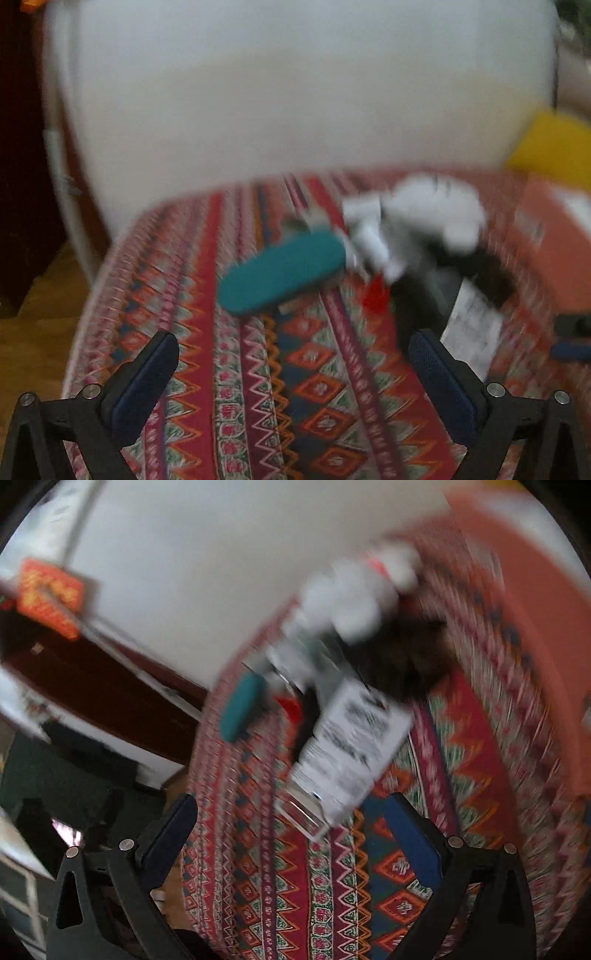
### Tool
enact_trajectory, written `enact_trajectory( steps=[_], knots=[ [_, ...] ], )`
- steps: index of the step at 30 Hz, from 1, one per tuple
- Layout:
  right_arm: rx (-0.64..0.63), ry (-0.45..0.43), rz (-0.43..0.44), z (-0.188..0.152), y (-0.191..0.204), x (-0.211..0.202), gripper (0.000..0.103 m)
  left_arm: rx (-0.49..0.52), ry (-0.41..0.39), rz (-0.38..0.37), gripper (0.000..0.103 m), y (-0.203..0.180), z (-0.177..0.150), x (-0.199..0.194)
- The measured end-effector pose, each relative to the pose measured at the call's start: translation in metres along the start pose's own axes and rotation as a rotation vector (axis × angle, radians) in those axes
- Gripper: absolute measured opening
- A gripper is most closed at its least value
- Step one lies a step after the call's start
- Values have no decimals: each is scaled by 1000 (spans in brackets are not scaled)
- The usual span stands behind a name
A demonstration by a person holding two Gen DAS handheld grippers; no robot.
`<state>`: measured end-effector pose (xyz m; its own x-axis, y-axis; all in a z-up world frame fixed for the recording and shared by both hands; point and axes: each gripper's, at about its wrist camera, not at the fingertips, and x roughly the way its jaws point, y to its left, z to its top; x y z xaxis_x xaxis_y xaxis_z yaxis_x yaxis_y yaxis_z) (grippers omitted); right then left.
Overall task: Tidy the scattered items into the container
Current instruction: 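Grasp the teal case with the left tool while the right tool grasps the battery card package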
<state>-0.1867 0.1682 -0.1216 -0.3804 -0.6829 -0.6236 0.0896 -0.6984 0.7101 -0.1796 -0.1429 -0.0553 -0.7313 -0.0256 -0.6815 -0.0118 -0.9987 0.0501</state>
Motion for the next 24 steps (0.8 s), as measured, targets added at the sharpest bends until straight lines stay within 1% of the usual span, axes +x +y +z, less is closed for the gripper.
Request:
enact_trajectory(
  steps=[2, 4, 7, 8, 10, 12, 14, 15, 18, 19, 20, 21, 23, 24],
  knots=[
    [72, 33, -5, -2, -21, 18, 103, 35, 41, -16, 103, 0, 7, 33],
    [108, 48, -1, 6, -32, 26, 103, 66, 74, -40, 103, 2, 19, 66],
    [110, 60, -12, 13, -36, 35, 103, 120, 141, -49, 103, 2, 32, 107],
    [100, 61, -22, 14, -37, 37, 103, 146, 173, -42, 103, 2, 37, 125],
    [99, 65, -34, 16, -40, 41, 103, 187, 211, -37, 103, 1, 40, 149],
    [113, 75, -36, 18, -41, 44, 103, 241, 250, -13, 103, 0, 42, 175],
    [133, 91, -27, 19, -44, 50, 103, 288, 275, 0, 103, -4, 44, 194],
    [143, 101, -21, 19, -46, 53, 103, 317, 280, 19, 103, -6, 44, 202],
    [149, 123, -11, 20, -48, 63, 103, 356, 301, 57, 101, -10, 45, 215],
    [150, 125, -6, 21, -48, 65, 103, 346, 301, 62, 94, -9, 47, 215],
    [156, 120, 9, 21, -49, 68, 103, 319, 298, 63, 83, -4, 50, 211],
    [164, 115, 23, 22, -50, 70, 103, 297, 299, 45, 81, 0, 51, 206],
    [186, 105, 57, 23, -52, 74, 103, 256, 300, -6, 69, 8, 51, 192],
    [198, 99, 74, 24, -53, 76, 103, 240, 302, -32, 66, 10, 47, 181]
  ],
)
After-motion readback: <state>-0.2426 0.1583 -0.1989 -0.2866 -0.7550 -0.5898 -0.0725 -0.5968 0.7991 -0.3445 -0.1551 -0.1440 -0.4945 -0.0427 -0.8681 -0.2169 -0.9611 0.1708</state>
